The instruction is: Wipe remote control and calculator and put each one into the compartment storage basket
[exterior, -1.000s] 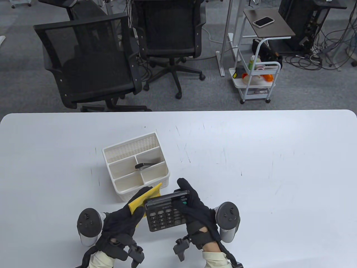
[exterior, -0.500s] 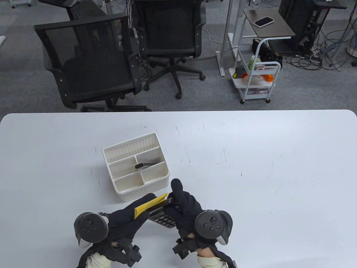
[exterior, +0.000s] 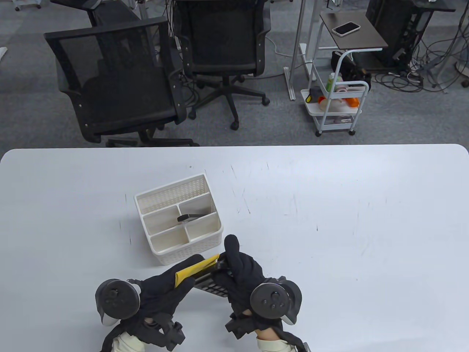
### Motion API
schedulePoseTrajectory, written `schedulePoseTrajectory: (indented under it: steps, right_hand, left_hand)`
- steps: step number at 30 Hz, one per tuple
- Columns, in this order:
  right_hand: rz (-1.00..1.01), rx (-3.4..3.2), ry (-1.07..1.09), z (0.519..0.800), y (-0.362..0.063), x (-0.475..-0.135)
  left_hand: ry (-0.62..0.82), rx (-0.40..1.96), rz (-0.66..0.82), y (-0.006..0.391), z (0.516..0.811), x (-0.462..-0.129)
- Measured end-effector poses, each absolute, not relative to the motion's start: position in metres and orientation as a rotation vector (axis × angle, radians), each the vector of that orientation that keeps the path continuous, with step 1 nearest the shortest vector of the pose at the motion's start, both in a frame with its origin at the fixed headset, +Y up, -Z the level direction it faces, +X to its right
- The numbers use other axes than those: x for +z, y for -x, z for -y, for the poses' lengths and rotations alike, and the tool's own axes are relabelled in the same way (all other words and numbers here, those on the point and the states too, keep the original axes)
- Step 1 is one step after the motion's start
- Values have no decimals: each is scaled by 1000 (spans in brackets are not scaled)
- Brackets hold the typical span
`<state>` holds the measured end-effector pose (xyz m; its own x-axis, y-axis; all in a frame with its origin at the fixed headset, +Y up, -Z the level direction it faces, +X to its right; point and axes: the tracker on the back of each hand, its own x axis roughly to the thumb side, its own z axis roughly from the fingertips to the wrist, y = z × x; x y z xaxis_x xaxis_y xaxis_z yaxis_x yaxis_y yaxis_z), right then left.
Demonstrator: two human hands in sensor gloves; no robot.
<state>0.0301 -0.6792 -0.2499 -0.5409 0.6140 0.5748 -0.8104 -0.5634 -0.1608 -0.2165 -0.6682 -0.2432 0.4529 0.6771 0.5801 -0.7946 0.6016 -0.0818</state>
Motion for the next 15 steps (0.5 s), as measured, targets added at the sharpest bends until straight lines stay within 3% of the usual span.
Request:
schedulePoseTrajectory:
  steps: [5, 12, 15]
  right_hand:
    - [519, 2155, -653, 681, -22, -248]
    - [496, 2185, -638, 683, -20, -249]
    - [558, 2187, -608, 681, -24, -247]
  left_hand:
    - [-213, 739, 606, 206, 670, -242]
    - [-197, 976, 651, 209, 670, -241]
    - [-197, 905, 626, 211, 669, -242]
